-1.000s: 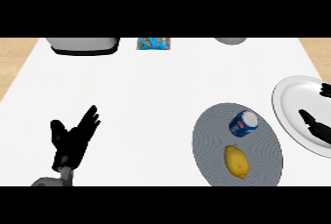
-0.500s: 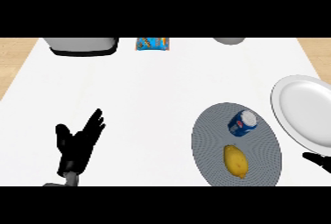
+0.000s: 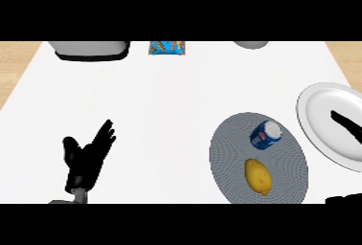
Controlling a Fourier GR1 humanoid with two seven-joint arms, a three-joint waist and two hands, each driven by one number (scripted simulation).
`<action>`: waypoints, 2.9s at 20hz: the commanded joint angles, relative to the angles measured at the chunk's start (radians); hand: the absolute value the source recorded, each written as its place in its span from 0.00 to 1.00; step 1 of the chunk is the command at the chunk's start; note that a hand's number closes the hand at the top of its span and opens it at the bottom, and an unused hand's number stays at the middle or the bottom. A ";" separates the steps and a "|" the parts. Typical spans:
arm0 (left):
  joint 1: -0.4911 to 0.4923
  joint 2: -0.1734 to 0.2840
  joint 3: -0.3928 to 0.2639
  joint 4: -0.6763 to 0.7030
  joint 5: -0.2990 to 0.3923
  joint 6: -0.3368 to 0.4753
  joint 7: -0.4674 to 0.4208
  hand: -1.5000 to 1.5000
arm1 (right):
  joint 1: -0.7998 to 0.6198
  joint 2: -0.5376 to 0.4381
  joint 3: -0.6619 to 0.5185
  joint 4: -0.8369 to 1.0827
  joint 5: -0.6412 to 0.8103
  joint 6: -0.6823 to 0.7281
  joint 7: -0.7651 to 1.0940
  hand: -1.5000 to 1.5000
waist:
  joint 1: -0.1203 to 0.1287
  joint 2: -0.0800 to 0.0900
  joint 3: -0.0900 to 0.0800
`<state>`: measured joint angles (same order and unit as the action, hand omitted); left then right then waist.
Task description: Pick the lemon from the placemat and place it in the plate
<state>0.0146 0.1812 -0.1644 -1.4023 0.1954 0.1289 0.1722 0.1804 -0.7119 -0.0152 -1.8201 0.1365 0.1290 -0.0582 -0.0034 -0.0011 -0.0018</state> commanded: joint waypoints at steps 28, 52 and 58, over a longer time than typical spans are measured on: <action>-0.055 -0.019 0.113 0.039 -0.029 -0.098 0.055 0.50 | -0.017 0.324 0.302 -0.017 0.578 0.061 0.349 0.00 | -0.001 0.001 0.002; 0.048 -0.085 0.102 -0.097 -0.105 -0.094 0.082 0.50 | -0.142 0.481 0.357 0.327 0.865 -0.015 0.212 1.00 | 0.005 0.000 0.002; 0.021 -0.111 0.095 -0.112 -0.109 -0.079 0.109 0.50 | -0.076 0.442 0.294 0.335 0.887 -0.207 0.068 1.00 | 0.002 0.000 0.002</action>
<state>0.0452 0.0856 -0.0622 -1.4808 0.0860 0.0362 0.2473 0.0597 -0.2651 0.2939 -1.5219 0.9890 0.0588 0.0871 0.0014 -0.0038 -0.0021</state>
